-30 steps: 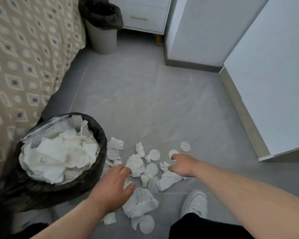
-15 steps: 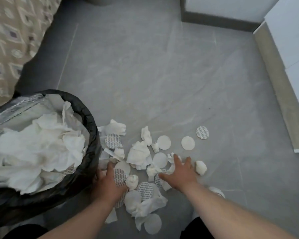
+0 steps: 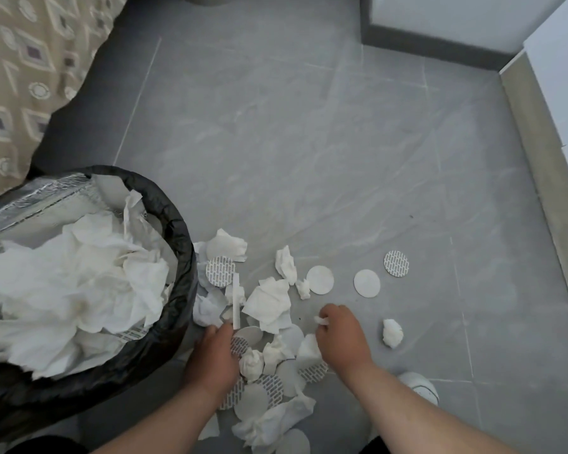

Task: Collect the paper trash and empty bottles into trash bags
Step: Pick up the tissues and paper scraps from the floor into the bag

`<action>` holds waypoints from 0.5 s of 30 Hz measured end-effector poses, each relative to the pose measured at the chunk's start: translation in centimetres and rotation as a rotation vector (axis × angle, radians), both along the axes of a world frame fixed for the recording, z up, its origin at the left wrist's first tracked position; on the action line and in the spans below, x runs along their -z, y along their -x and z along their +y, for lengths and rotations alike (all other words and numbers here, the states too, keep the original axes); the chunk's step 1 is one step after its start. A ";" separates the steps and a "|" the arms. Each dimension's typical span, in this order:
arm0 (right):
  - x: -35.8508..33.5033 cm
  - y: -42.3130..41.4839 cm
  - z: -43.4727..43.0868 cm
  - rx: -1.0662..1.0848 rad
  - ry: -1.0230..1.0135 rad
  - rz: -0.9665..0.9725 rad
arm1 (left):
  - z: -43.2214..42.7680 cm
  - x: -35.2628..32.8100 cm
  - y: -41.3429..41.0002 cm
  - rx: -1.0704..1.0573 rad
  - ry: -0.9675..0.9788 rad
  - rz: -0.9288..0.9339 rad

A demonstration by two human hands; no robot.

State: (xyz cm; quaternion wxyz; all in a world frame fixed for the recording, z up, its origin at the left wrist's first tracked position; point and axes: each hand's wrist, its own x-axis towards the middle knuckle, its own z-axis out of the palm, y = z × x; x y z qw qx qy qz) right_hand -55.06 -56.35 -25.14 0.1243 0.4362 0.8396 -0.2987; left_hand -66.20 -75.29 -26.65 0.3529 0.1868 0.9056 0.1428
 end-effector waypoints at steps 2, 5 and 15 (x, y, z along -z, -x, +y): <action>-0.7 1.2 0.7 0.009 -0.031 0.114 | -0.3 0.2 0.0 -0.030 -0.067 -0.023; -2.0 4.1 0.1 -0.203 0.005 0.149 | -0.6 0.4 0.1 -0.044 -0.114 -0.034; -1.5 6.2 -4.5 -0.782 -0.067 -0.267 | -1.6 0.9 0.3 -0.048 -0.183 -0.109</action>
